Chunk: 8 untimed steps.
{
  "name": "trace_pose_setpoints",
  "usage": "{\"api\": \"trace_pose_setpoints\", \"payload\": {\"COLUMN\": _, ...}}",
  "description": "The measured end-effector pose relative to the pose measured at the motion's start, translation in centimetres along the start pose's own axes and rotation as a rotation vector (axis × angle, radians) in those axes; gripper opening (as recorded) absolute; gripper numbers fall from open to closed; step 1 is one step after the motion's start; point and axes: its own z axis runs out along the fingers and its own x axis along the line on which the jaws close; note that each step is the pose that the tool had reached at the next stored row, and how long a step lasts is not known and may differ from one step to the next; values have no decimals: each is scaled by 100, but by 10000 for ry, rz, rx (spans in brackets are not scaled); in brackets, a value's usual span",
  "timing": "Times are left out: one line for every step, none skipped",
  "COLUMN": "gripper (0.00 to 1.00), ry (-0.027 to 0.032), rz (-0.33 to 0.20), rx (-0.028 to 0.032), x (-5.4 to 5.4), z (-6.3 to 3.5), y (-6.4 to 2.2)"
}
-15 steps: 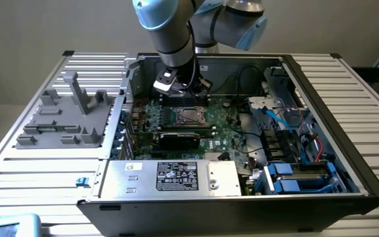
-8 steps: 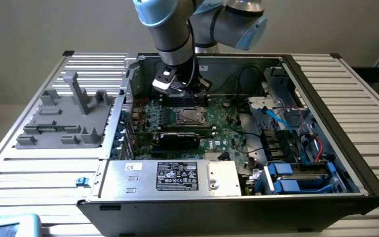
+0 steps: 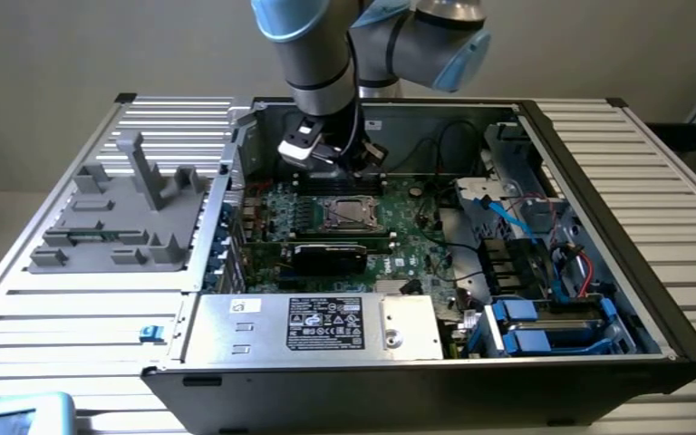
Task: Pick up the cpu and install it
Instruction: 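Install the first cpu locking lever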
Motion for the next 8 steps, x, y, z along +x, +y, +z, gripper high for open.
{"api": "trace_pose_setpoints", "payload": {"gripper": 11, "ry": -25, "rz": 4, "rx": -48, "x": 1, "z": -7, "y": -1}}
{"api": "trace_pose_setpoints", "payload": {"gripper": 11, "ry": -45, "rz": 8, "rx": -90, "x": 2, "z": -13, "y": -2}}
{"api": "trace_pose_setpoints", "payload": {"gripper": 11, "ry": -69, "rz": 13, "rx": -133, "x": 4, "z": -19, "y": -3}}
{"api": "trace_pose_setpoints", "payload": {"gripper": 11, "ry": -95, "rz": 18, "rx": -181, "x": 5, "z": -25, "y": -3}}
{"api": "trace_pose_setpoints", "payload": {"gripper": 11, "ry": -117, "rz": 22, "rx": -232, "x": 7, "z": -28, "y": -3}}
{"api": "trace_pose_setpoints", "payload": {"gripper": 11, "ry": -145, "rz": 27, "rx": -294, "x": 8, "z": -33, "y": -2}}
{"api": "trace_pose_setpoints", "payload": {"gripper": 11, "ry": -177, "rz": 32, "rx": -370, "x": 10, "z": -36, "y": -1}}
{"api": "trace_pose_setpoints", "payload": {"gripper": 11, "ry": -215, "rz": 38, "rx": -446, "x": 12, "z": -37, "y": 0}}
